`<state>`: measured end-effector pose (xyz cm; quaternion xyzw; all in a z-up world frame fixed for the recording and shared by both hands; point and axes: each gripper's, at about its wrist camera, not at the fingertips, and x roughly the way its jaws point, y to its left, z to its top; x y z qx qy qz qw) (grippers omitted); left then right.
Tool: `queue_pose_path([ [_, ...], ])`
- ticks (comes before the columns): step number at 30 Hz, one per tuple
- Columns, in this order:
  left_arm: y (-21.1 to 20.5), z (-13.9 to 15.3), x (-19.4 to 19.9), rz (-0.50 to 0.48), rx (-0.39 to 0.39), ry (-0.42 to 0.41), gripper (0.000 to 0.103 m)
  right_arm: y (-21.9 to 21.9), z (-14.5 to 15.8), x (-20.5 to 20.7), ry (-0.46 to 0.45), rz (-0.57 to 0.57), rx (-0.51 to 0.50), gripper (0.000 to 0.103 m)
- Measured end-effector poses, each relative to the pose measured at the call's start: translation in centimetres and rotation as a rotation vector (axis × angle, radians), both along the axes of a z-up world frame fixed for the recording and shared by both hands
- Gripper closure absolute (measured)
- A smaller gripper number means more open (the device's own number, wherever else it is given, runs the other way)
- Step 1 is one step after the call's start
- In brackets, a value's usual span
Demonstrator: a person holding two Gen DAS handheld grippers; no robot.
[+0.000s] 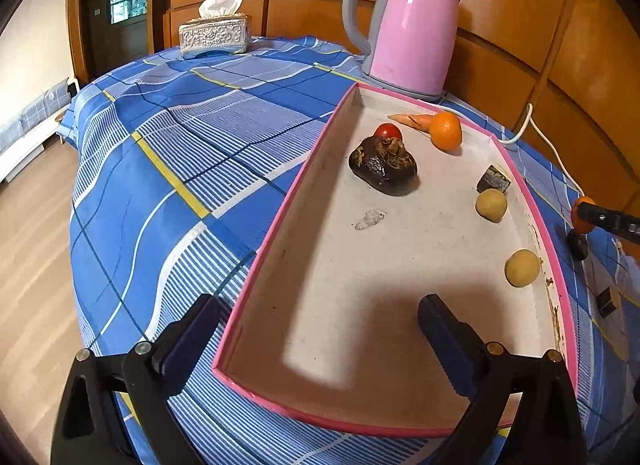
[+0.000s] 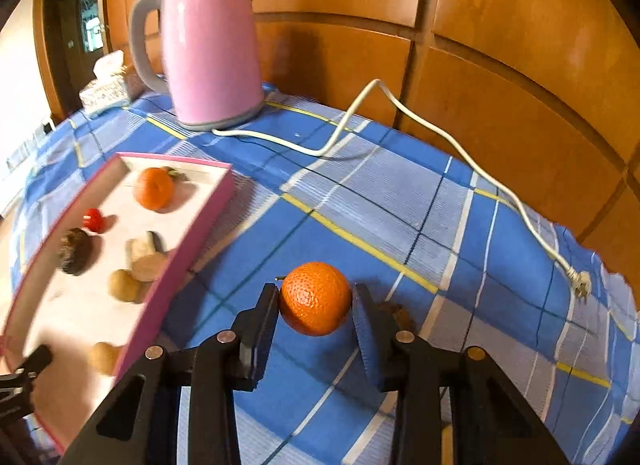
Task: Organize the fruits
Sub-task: 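Grasp the orange with the right gripper and carry it toward the tray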
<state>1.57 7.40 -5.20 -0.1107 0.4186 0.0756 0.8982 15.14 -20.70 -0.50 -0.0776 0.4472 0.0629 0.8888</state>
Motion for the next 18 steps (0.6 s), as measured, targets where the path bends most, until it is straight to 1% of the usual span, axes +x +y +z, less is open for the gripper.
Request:
queue_pose_path([
  [4,0.1,0.2,-0.1,0.005,-0.005,-0.003,0.003,0.8,0.6,-1.4,0.006,0.026,0.066,0.065],
  [8,0.0,0.5,-0.3,-0.001,-0.002,-0.014,0.003,2.7,1.0,-2.9,0.024,0.088,0.116,0.065],
  [15,-0.2,0.8,-0.4,-0.012,0.000,-0.023,0.003,7.2,1.0,-3.2,0.059,0.202,0.180,0.065],
  [18,-0.2,0.9,-0.5,-0.012,0.004,-0.028,0.003,9.1,0.8,-2.8,0.071,0.234,0.185,0.065],
])
